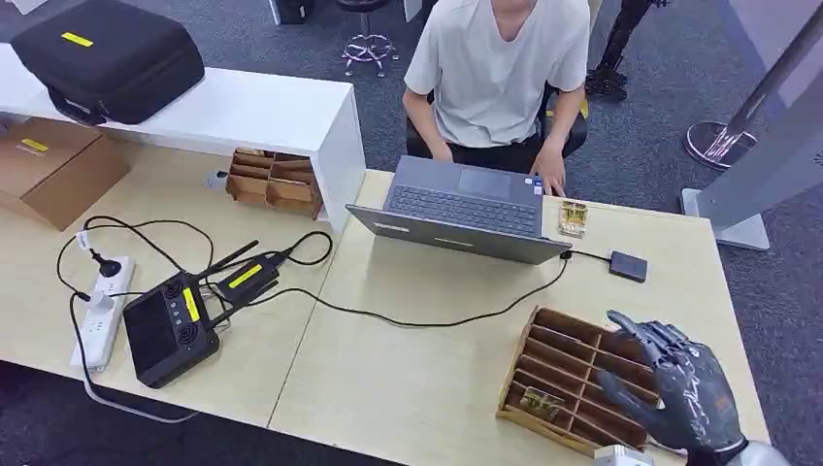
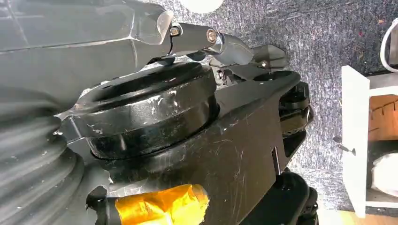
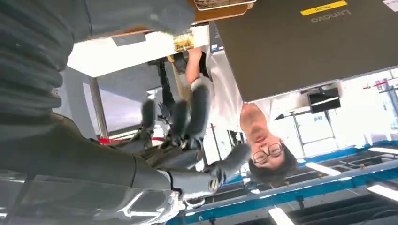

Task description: Pass the card to the sensor for recognition and then transmit it.

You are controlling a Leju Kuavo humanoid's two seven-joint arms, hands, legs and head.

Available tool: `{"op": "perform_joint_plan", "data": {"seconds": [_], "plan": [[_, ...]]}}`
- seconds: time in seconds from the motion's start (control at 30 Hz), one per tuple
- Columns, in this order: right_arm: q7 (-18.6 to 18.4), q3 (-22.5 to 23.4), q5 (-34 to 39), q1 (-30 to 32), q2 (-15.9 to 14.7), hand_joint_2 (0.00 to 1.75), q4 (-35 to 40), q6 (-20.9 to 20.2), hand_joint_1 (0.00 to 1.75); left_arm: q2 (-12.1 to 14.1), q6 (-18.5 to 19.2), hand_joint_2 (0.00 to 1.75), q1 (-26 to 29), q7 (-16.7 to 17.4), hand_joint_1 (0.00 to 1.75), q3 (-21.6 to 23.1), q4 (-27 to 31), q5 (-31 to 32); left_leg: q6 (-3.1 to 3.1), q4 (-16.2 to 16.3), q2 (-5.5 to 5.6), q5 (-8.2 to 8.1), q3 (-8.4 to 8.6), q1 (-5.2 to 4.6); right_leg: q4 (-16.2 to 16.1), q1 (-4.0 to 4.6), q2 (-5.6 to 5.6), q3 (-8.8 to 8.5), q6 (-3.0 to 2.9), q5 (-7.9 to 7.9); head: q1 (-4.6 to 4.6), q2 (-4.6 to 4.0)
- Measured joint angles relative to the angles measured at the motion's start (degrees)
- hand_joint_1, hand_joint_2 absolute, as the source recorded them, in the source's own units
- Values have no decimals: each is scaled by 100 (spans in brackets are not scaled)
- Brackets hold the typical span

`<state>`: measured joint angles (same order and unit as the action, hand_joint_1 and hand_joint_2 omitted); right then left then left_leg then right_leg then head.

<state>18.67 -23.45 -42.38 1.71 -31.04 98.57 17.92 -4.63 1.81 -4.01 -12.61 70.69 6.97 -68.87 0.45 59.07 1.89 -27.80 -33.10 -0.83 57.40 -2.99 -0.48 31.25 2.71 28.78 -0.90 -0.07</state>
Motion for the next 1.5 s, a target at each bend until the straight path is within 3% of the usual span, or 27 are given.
{"op": "perform_joint_plan", "data": {"seconds": [0.77,1.03,1.5], "plan": [[-131,0,-70,-5,0,175,-116,-61,0,0,0,175,0,20,0,0,0,22,0,0,0,0,0,0,0,0,0,-1,0,0,2,0],[-354,50,-186,-202,105,175,-674,-33,0,0,2,175,-15,107,0,0,0,101,0,0,0,0,1,-1,0,0,0,-2,0,-1,0,0],[-365,133,-195,-361,238,175,-1202,-26,0,0,0,175,-17,114,0,0,0,103,0,0,1,0,0,0,0,0,-1,-1,0,0,0,0]]}}
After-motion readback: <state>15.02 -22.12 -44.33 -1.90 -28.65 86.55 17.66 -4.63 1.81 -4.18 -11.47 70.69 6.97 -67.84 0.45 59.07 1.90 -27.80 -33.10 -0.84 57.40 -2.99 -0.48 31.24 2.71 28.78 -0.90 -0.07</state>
